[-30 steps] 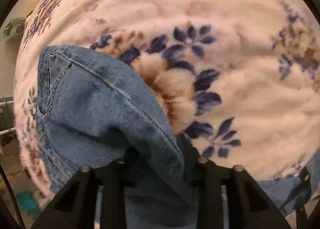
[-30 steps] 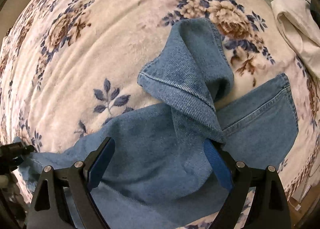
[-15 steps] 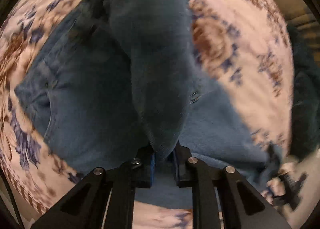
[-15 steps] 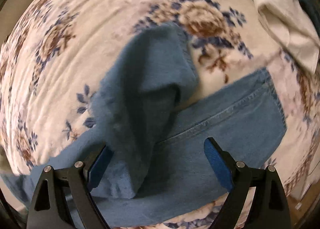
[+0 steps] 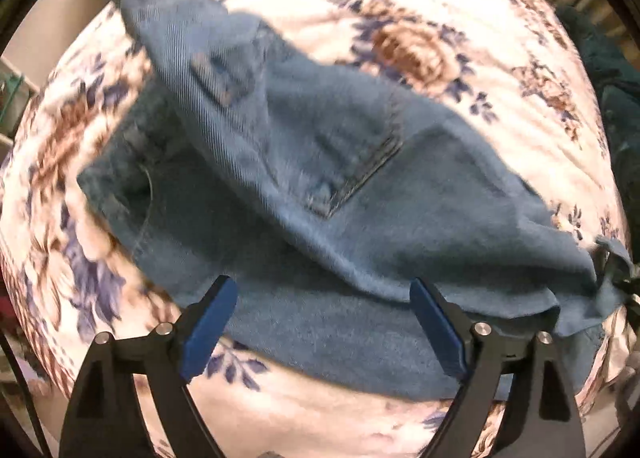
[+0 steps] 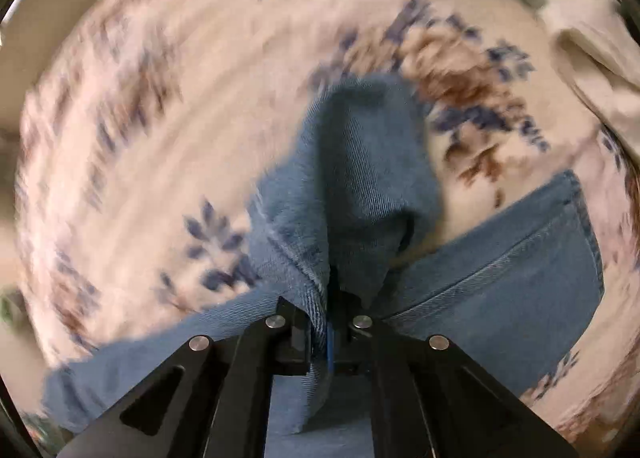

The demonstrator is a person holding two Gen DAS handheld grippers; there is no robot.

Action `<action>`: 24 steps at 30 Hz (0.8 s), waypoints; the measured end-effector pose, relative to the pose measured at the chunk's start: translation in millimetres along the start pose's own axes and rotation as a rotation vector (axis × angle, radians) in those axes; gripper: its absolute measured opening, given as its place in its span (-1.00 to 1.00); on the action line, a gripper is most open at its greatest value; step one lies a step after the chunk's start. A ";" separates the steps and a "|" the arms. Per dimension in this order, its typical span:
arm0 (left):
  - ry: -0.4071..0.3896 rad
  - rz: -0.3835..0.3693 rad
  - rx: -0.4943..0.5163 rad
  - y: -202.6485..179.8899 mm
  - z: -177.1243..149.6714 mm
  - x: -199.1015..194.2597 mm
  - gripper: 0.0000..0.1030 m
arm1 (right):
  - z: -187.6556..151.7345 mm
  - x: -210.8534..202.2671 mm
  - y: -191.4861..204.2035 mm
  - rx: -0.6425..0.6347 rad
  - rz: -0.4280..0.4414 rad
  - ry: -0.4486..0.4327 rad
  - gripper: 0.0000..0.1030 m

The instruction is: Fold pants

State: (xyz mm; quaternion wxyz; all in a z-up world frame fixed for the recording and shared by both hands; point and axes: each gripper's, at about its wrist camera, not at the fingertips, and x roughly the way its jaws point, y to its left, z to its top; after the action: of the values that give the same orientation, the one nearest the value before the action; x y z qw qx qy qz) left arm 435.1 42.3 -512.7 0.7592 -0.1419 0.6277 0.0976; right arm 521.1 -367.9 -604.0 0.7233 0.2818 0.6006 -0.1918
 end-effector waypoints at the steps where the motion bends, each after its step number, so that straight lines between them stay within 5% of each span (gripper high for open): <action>1: -0.008 -0.022 -0.001 -3.7 4.0 -3.4 0.72 | -1.8 -26.8 -12.5 0.032 0.016 -0.067 -0.91; 7: -0.001 -0.068 -0.024 8.6 12.2 -6.2 0.76 | -35.8 -84.9 -114.3 0.309 0.061 -0.183 -0.91; 11: 0.008 -0.073 -0.034 9.4 9.7 7.2 0.76 | -70.1 -14.0 -149.9 0.422 0.025 -0.003 -0.90; 14: 0.023 -0.091 -0.061 19.6 2.6 4.9 0.76 | -88.9 32.0 -162.5 0.544 0.098 0.162 -0.84; 15: 0.021 -0.100 -0.076 26.0 -0.1 1.4 0.76 | -95.8 31.7 -161.0 0.571 0.130 0.148 -0.74; 19: -0.001 -0.079 -0.129 56.6 -4.8 -17.0 0.76 | -115.3 2.0 -133.8 0.517 0.123 0.027 0.24; 24: -0.056 -0.061 -0.242 114.9 8.2 -33.7 0.76 | -161.1 -3.9 -64.4 0.450 0.202 0.070 0.25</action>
State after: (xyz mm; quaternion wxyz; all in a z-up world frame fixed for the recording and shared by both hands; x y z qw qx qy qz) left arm 398.7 154.1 -488.9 0.7564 -0.2487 0.5852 0.1534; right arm 358.1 -314.7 -630.9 0.6366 0.5010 0.5360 -0.2376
